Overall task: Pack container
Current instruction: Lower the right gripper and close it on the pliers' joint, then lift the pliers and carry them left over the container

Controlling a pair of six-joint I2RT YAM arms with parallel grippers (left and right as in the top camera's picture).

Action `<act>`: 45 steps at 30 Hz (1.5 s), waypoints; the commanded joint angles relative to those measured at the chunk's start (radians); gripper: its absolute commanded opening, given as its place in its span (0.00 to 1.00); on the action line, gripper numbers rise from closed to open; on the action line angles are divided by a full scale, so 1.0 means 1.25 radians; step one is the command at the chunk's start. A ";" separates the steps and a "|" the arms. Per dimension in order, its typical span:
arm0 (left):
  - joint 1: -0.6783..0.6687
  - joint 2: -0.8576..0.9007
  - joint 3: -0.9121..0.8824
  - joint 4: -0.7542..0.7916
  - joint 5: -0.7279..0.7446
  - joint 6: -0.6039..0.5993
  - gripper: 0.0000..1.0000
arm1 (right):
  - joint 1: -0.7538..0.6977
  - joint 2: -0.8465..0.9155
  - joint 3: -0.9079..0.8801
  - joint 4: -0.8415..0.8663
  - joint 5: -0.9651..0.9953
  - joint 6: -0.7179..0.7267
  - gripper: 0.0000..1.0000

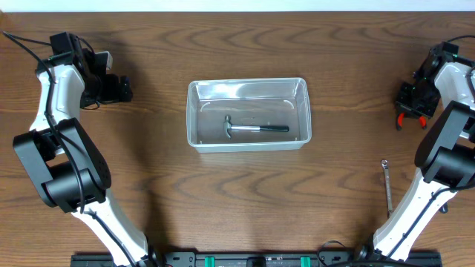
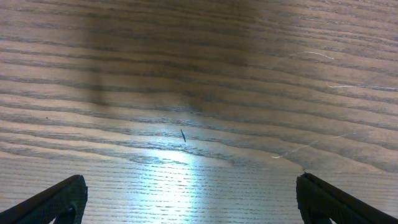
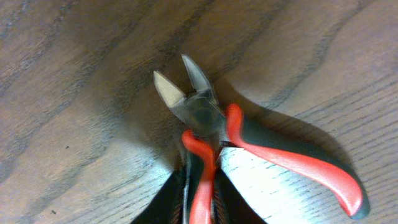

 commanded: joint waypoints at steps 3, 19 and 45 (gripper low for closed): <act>0.000 0.004 -0.003 0.000 -0.007 0.005 0.98 | 0.007 0.020 -0.006 -0.005 -0.008 0.009 0.07; 0.000 0.004 -0.003 0.000 -0.007 0.005 0.98 | 0.053 0.016 0.134 -0.128 -0.052 -0.070 0.01; 0.000 0.004 -0.003 0.000 -0.007 0.005 0.98 | 0.566 0.016 0.717 -0.544 -0.128 -0.449 0.01</act>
